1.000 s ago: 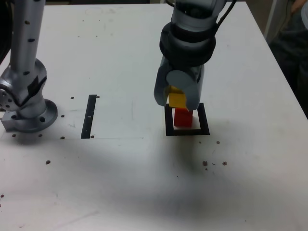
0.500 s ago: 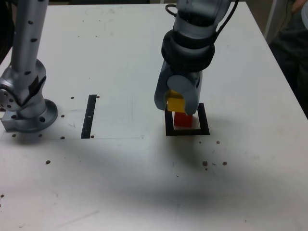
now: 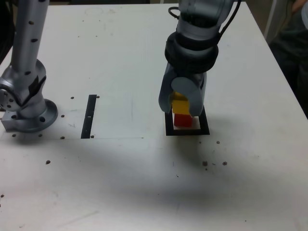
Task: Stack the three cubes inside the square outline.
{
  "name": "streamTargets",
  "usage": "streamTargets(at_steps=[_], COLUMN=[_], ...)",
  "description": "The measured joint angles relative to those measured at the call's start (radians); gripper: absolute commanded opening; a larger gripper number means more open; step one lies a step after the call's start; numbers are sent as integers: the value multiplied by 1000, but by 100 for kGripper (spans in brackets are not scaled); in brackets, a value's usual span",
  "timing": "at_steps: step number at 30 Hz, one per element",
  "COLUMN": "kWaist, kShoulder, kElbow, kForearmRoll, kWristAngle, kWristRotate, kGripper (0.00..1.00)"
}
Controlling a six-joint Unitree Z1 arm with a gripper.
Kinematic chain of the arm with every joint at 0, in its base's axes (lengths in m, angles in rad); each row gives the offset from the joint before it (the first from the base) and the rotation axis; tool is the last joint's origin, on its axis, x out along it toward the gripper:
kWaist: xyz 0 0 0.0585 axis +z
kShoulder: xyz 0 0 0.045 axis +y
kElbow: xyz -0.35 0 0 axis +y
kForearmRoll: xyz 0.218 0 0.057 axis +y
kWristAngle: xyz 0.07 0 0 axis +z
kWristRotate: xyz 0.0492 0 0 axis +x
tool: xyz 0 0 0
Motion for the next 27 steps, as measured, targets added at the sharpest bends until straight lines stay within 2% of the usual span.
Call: streamTargets(at_steps=[7, 13, 19, 22, 27], kWaist=[13, 16, 16, 16, 16], kShoulder=[9, 18, 21, 21, 23], kElbow=[7, 8, 9, 9, 9], kForearmRoll=[0, 2, 2, 2, 1], kWristAngle=[14, 19, 15, 15, 16], kWristRotate=[9, 14, 15, 17, 25], kGripper=[39, 48, 52, 61, 88])
